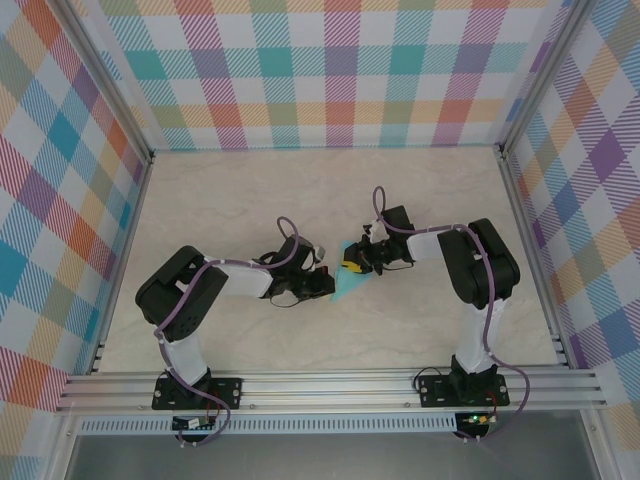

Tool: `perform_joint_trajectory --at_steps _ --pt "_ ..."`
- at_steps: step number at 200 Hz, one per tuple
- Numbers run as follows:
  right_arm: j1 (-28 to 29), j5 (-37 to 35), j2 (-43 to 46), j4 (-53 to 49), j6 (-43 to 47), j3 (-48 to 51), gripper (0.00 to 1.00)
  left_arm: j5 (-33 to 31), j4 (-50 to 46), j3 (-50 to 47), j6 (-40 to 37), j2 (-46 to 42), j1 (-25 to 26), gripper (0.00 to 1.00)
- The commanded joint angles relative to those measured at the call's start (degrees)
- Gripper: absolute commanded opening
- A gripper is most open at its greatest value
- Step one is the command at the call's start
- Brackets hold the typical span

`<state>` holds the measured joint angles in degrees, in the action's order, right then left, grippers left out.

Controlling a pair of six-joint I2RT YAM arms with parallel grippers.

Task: Fold a paper plane with a square sheet of paper (pick it up from the middle)
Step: Fourth fold the wing at the center of the table.

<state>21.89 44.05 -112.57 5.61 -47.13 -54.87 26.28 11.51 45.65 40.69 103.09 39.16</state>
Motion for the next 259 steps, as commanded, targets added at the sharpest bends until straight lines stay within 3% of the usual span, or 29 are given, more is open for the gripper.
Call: perform_joint_trajectory --at_steps 1,75,142,259 --pt "0.4 0.3 0.5 0.4 1.0 -0.9 0.18 -3.3 -5.9 -0.4 -0.9 0.3 0.2 0.00" --pt "-0.6 -3.0 8.1 -4.8 3.9 -0.6 0.23 -3.8 -0.5 -3.3 5.1 0.3 -0.1 0.00" --pt "0.4 1.7 4.1 -0.9 2.3 -0.2 0.21 -3.1 2.0 -4.6 7.7 0.1 -1.2 0.00" --pt "0.7 0.2 -2.3 -3.7 3.9 -4.2 0.18 -2.5 2.8 -5.5 7.3 -0.7 -1.3 0.00"
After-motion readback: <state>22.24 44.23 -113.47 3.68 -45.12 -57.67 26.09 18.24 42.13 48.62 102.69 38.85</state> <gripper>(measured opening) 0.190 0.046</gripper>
